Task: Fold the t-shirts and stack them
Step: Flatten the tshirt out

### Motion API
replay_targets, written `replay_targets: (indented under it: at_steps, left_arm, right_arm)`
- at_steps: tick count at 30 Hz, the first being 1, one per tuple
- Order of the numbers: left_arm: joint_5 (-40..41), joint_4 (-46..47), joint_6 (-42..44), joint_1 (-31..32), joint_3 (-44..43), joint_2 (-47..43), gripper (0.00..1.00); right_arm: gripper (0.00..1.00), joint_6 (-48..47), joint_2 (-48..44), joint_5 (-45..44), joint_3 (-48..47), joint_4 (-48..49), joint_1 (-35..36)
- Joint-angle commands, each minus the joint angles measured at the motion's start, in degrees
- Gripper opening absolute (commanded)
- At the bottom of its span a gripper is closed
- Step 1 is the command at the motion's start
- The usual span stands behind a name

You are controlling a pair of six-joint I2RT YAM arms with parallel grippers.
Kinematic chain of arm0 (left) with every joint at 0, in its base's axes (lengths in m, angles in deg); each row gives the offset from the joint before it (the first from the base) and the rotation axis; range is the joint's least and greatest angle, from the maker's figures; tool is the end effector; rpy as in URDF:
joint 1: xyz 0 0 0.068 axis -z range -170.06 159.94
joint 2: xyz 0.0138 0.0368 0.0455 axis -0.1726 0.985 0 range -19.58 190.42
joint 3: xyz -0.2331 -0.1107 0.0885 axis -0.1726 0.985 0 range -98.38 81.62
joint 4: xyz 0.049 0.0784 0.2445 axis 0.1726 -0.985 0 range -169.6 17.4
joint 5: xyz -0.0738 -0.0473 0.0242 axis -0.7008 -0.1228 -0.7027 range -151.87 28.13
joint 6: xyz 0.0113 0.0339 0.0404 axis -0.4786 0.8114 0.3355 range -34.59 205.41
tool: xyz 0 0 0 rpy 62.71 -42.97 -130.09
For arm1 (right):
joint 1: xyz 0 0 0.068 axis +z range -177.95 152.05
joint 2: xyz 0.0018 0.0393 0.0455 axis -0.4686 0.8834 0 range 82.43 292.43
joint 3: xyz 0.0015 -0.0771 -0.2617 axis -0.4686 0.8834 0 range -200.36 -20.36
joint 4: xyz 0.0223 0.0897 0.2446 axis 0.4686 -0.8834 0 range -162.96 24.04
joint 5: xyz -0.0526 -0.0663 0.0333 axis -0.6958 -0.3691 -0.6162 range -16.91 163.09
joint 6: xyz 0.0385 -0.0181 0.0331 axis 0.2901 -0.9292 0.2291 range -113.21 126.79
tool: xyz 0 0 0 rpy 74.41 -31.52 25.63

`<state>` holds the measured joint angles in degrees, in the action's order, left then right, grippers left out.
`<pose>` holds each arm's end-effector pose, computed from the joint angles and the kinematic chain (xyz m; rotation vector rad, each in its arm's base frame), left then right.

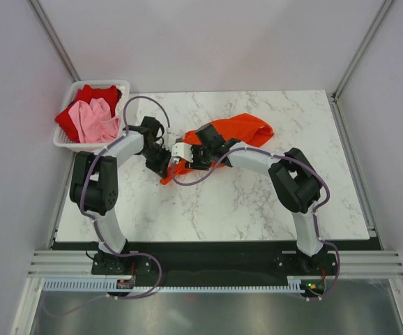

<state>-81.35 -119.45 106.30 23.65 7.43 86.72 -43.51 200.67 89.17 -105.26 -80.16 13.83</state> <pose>0.3412 -0.0955 0.1819 0.9056 2.7461 -0.4780 0.3333 0.3109 0.1818 -1.7970 1.5523 0.2656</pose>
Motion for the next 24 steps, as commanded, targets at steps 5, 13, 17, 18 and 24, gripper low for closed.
replay_targets:
  at_steps: [5, 13, 17, 18, 24]
  left_arm:
    - [-1.52, -0.26, -1.46, -0.27, -1.83, 0.66, 0.02]
    - [-1.7, -0.26, -1.37, -0.27, -2.53, 1.19, 0.02]
    - [-1.96, -0.35, -1.55, -0.35, -2.45, 1.19, 0.02]
    - [-1.96, -0.35, -1.46, -0.27, -2.45, 1.28, 0.02]
    - [-1.96, -0.35, -1.64, -0.27, -2.62, 1.37, 0.02]
  right_arm:
    - [0.52, 1.08, -0.99, 2.29, -2.37, 0.4, 0.14]
    - [0.54, 1.17, -1.95, 3.17, -2.46, 0.13, 0.06]
    - [0.55, 2.05, -3.01, 4.23, -2.55, 0.13, 0.14]
    - [0.56, 1.96, -3.01, 3.97, -2.72, 0.05, 0.06]
    - [0.55, 0.3, -1.87, 1.94, -2.55, 0.13, 0.06]
